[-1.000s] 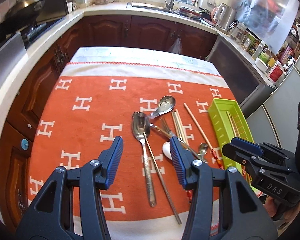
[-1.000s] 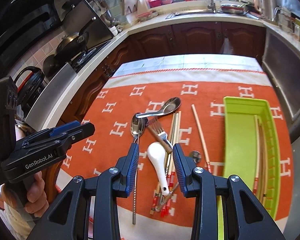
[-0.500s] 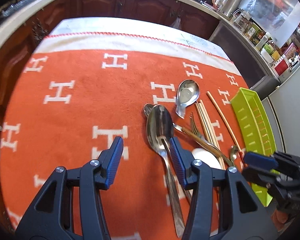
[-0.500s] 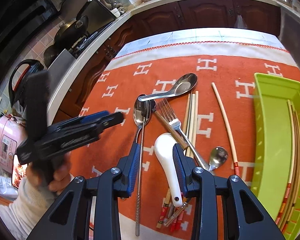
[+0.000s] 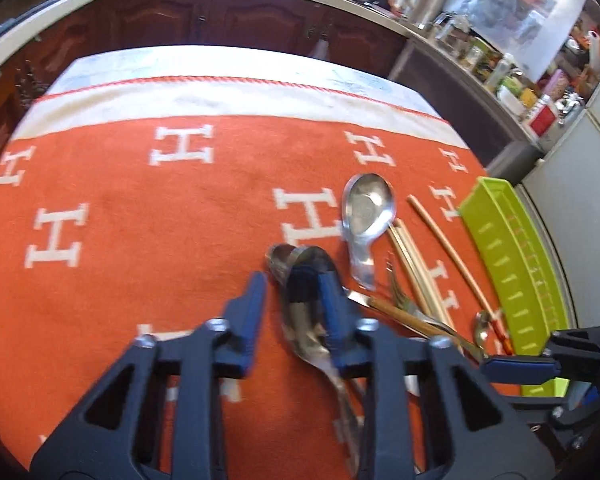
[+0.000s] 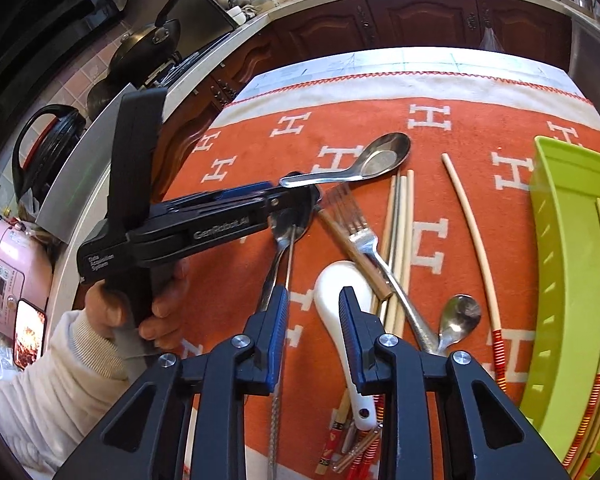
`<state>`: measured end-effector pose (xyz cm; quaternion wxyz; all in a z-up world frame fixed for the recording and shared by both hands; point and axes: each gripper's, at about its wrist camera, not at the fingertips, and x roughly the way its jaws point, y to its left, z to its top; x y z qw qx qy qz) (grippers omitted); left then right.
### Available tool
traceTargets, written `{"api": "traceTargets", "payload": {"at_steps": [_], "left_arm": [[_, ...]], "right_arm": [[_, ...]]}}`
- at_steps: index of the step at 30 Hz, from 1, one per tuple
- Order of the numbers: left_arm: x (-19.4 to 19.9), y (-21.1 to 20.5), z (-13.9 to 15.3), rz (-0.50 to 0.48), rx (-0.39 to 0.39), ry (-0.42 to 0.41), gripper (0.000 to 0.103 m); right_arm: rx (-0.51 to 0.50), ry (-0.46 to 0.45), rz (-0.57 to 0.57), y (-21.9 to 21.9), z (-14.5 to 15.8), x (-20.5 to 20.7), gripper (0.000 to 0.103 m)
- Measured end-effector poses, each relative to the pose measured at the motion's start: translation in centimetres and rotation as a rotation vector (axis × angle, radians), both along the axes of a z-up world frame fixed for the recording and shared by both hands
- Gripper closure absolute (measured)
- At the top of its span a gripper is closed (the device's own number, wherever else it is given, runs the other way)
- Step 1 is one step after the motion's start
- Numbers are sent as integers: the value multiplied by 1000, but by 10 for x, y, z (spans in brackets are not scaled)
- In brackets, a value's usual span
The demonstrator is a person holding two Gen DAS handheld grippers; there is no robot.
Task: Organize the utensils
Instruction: 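Grasp a silver spoon with the left tool while the right tool grasps a metal chopstick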
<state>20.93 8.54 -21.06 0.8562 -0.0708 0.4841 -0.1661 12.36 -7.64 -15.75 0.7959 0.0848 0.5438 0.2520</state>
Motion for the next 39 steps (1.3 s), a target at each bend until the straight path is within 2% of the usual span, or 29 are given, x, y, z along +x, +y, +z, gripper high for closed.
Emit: {"api": "traceTargets", "payload": {"at_steps": [3, 8, 14, 17, 20, 24, 26, 27, 28, 35, 39], "left_arm": [[-5, -7, 0, -3, 30, -29, 91], [-16, 5, 0, 36, -33, -19, 100], [-36, 22, 3, 83, -55, -4, 101], [-46, 32, 3, 105, -71, 6, 102], [-57, 46, 6, 125, -87, 9, 102], [-76, 59, 16, 142, -84, -7, 103], [-86, 62, 23, 146, -80, -16, 103], [-90, 63, 26, 148, -79, -20, 103], [-95, 64, 30, 149, -77, -24, 103], [-128, 54, 69, 148, -38, -69, 103], [-142, 38, 94, 128, -34, -100, 103]], "right_arm": [[-6, -4, 20, 9, 0, -3, 77], [-21, 17, 65, 24, -6, -12, 77], [-99, 41, 126, 49, -24, -26, 78], [-168, 14, 145, 58, -30, -32, 80], [-191, -2, 158, 62, -36, -38, 84], [-319, -104, 215, 80, -36, -53, 86], [-339, -124, 216, 83, -37, -55, 89], [-339, -124, 208, 84, -37, -55, 96], [-340, -121, 200, 84, -38, -55, 97], [-177, -10, 87, 48, -26, -51, 98], [-79, -13, 31, 21, 1, -56, 98]]}}
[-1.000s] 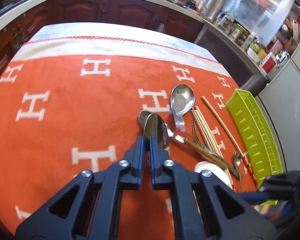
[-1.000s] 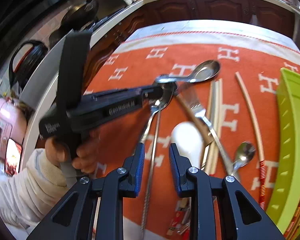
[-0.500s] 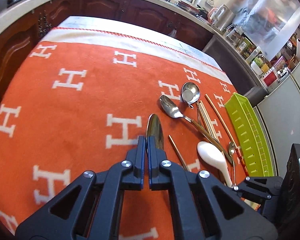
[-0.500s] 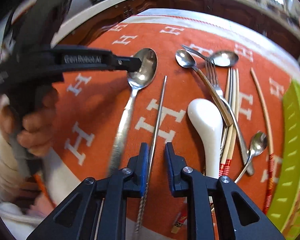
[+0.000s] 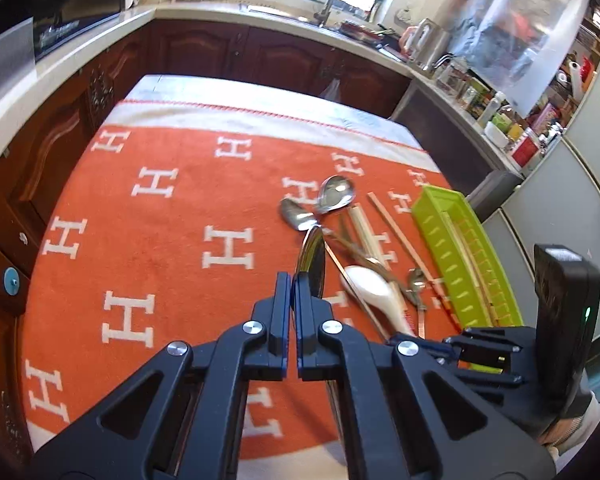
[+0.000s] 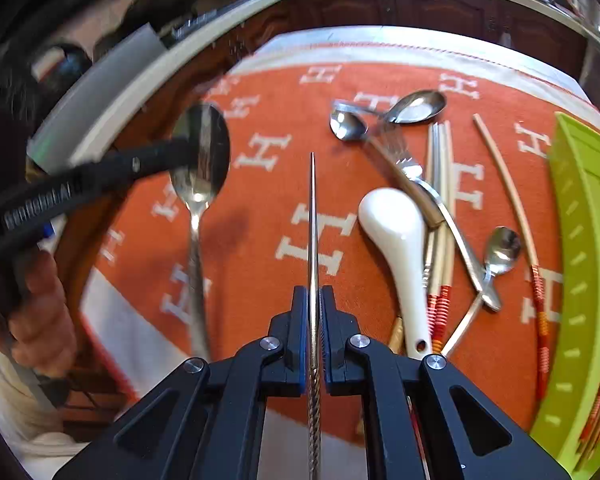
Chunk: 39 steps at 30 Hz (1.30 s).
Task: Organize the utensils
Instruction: 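Carry the spoon and metal chopstick into the green tray and open both tools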
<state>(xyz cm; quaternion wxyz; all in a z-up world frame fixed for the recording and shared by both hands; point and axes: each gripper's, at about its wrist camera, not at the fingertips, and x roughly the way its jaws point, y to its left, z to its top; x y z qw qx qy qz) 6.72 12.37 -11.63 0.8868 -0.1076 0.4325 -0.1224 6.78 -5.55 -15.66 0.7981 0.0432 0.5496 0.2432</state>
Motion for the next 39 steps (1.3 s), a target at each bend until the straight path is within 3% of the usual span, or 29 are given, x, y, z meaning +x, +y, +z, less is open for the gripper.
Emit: {"api": "traceTargets", "payload": {"at_steps": [12, 16, 20, 26, 31, 39], "left_arm": [[-36, -72, 91, -144, -10, -169, 103], [-38, -99, 113, -209, -43, -170, 103], [-26, -135, 122, -269, -92, -136, 103], [12, -207, 95, -347, -106, -30, 103], [40, -264, 46, -390, -2, 75, 103], [68, -290, -2, -380, 68, 164, 102]], "right_arm": [[132, -133, -215, -113, 84, -33, 98], [126, -177, -317, -166, 101, -45, 98], [89, -174, -404, -208, 98, -44, 98], [22, -155, -469, -252, 78, -29, 98], [6, -118, -483, -272, 61, -16, 98], [-27, -91, -475, -269, 33, 8, 97]]}}
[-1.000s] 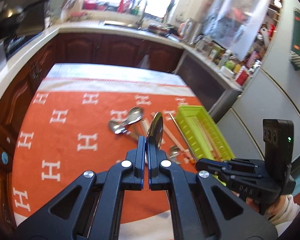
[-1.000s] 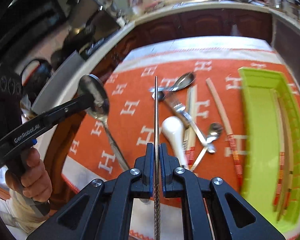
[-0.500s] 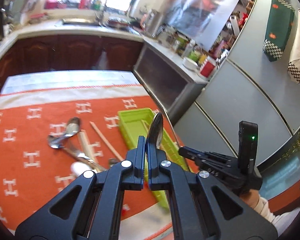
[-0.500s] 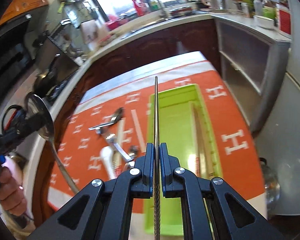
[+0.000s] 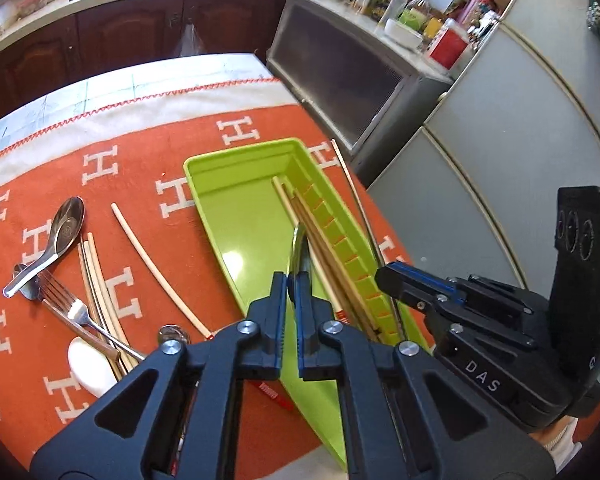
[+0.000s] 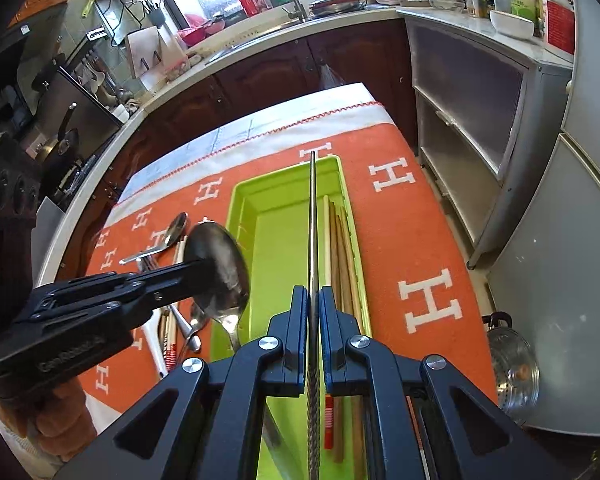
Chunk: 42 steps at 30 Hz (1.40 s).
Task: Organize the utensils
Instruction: 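Carry the spoon and metal chopstick into the green tray and open both tools, then move both tools back over the remaining utensils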
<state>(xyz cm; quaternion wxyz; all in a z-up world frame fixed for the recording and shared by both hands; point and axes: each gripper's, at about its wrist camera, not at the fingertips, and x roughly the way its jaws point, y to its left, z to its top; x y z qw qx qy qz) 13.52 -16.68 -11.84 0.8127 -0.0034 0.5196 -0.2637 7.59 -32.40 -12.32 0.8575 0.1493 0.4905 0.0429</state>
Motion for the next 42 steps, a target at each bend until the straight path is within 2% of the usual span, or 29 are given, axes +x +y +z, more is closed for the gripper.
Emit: {"api": "traceTargets", "payload": {"at_steps": [3, 5, 7, 9, 11, 19, 30, 42], "left_arm": [[4, 0, -6, 2, 7, 12, 102], [7, 2, -6, -2, 8, 17, 100], [6, 2, -5, -17, 7, 15, 96], [3, 2, -1, -23, 13, -6, 78], [-2, 3, 5, -16, 16, -30, 67], [-18, 18, 23, 5, 43, -60, 67], [-43, 67, 40, 76, 95, -93, 67], [-51, 176, 59, 291, 130, -104, 67]], "right_arm": [[-8, 10, -8, 3, -10, 10, 95], [-10, 11, -8, 4, -14, 15, 90], [-16, 8, -9, 6, -17, 18, 81], [-13, 3, -6, 8, -15, 17, 79], [-11, 0, 0, 11, -15, 16, 79], [-10, -3, 26, 20, -8, 4, 79], [-7, -12, 52, 31, 2, -7, 79], [5, -30, 146, 67, 22, -14, 79]]}}
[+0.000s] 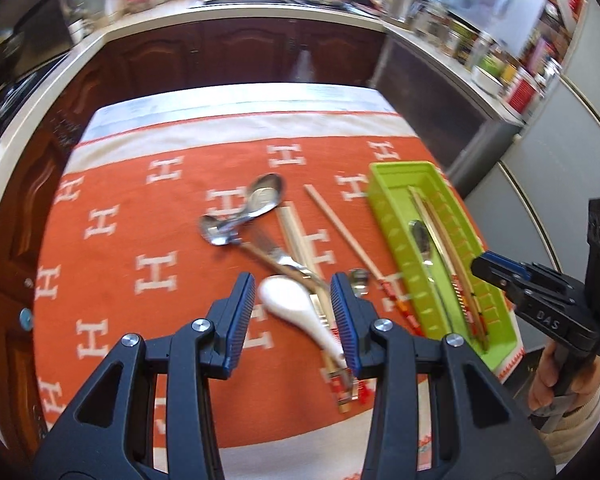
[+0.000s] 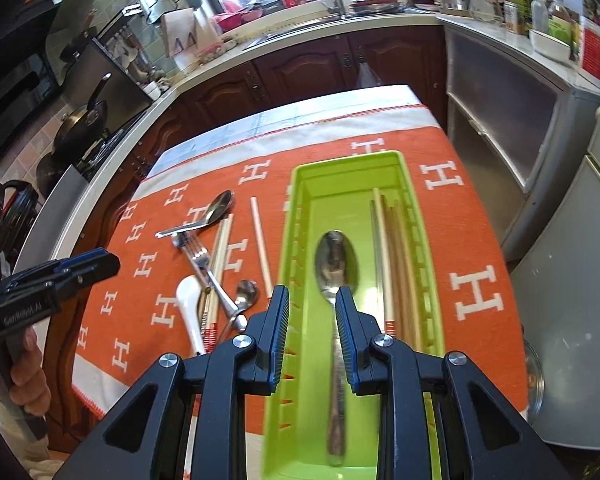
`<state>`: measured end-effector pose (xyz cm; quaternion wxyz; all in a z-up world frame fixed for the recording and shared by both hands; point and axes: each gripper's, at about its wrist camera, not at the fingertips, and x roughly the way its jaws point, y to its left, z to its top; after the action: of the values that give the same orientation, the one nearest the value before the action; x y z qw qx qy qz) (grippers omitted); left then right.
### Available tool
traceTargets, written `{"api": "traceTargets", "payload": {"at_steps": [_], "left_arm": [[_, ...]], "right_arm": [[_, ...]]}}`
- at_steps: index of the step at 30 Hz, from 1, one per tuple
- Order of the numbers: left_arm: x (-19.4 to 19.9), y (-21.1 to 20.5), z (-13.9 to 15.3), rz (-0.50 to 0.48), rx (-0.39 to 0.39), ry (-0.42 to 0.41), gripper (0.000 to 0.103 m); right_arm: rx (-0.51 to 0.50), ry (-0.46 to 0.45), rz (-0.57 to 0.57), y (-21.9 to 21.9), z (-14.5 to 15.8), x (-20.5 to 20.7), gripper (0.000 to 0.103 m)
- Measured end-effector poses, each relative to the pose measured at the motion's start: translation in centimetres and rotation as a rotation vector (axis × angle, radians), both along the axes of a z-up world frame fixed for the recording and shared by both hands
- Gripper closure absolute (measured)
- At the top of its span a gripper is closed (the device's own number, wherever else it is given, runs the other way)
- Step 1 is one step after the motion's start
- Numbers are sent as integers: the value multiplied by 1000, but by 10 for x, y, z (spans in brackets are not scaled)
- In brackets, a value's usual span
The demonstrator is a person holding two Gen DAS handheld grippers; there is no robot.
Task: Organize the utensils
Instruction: 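Move both tools back over the remaining utensils, then grasp the white ceramic spoon with the left tool while the right tool grasps a wooden chopstick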
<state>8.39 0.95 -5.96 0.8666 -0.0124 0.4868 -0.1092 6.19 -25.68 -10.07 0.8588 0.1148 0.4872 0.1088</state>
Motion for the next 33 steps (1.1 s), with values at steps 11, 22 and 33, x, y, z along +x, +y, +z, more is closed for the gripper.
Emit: {"api": "traceTargets", "payload": {"at_steps": [11, 22, 33], "left_arm": [[5, 37, -36, 51, -110, 105, 67], [20, 13, -113, 42, -298, 289, 67], [39, 4, -145, 104, -422, 314, 67]], "right_arm": [[14, 36, 127, 59, 0, 30, 79], [21, 129, 147, 89, -30, 88, 79], [-174, 227, 196, 135, -68, 143, 79]]}}
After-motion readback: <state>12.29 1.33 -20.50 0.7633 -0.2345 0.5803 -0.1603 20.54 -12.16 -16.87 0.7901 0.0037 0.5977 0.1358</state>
